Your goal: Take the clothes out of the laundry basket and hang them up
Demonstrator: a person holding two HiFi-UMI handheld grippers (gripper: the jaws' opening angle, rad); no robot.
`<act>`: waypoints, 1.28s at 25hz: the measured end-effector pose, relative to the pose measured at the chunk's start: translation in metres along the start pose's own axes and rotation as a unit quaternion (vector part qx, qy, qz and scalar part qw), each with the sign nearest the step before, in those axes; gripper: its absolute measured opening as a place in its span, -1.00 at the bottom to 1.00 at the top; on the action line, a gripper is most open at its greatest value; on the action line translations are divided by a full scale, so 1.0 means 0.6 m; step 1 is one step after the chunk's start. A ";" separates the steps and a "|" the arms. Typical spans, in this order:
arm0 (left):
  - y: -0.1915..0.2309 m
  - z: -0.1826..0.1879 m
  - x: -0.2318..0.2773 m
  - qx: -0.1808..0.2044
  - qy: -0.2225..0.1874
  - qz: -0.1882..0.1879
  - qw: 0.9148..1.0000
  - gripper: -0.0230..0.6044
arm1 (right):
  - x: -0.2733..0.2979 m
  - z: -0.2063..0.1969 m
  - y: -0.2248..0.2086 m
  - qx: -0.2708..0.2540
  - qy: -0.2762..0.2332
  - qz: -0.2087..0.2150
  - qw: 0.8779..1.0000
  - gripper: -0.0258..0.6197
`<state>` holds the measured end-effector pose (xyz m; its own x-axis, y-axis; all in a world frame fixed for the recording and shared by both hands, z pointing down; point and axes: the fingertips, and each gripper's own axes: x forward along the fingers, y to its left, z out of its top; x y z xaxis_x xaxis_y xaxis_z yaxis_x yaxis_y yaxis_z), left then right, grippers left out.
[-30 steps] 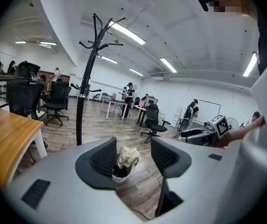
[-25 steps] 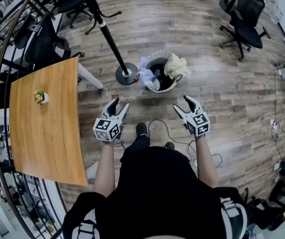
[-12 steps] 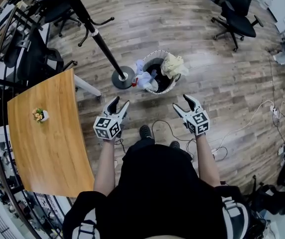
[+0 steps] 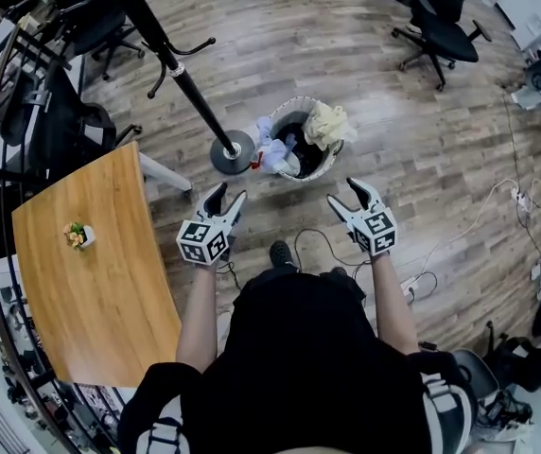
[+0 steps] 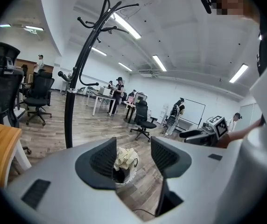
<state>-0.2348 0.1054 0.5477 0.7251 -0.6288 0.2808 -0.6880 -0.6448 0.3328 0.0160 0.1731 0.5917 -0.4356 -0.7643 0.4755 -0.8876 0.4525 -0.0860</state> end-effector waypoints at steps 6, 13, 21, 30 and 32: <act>0.015 -0.006 -0.005 -0.002 0.005 -0.002 1.000 -0.19 | 0.013 -0.013 0.013 0.008 0.001 -0.003 1.000 -0.01; 0.019 -0.013 -0.023 0.000 0.007 0.001 1.000 -0.19 | 0.012 0.001 0.029 0.013 -0.004 -0.008 1.000 -0.02; 0.033 -0.013 -0.030 -0.003 0.006 0.012 1.000 -0.19 | 0.029 -0.007 0.030 0.011 0.001 0.006 1.000 -0.03; 0.050 -0.019 -0.021 -0.014 0.013 0.027 0.999 -0.19 | 0.066 -0.025 0.023 0.017 0.024 0.027 0.999 -0.04; 0.049 -0.018 -0.014 -0.014 0.017 0.028 0.999 -0.20 | 0.073 -0.025 0.017 0.019 0.025 0.032 0.999 -0.04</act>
<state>-0.2608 0.0966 0.5646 0.6868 -0.6477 0.3297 -0.7264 -0.5967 0.3410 -0.0099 0.1512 0.6249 -0.4849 -0.7094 0.5115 -0.8634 0.4816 -0.1505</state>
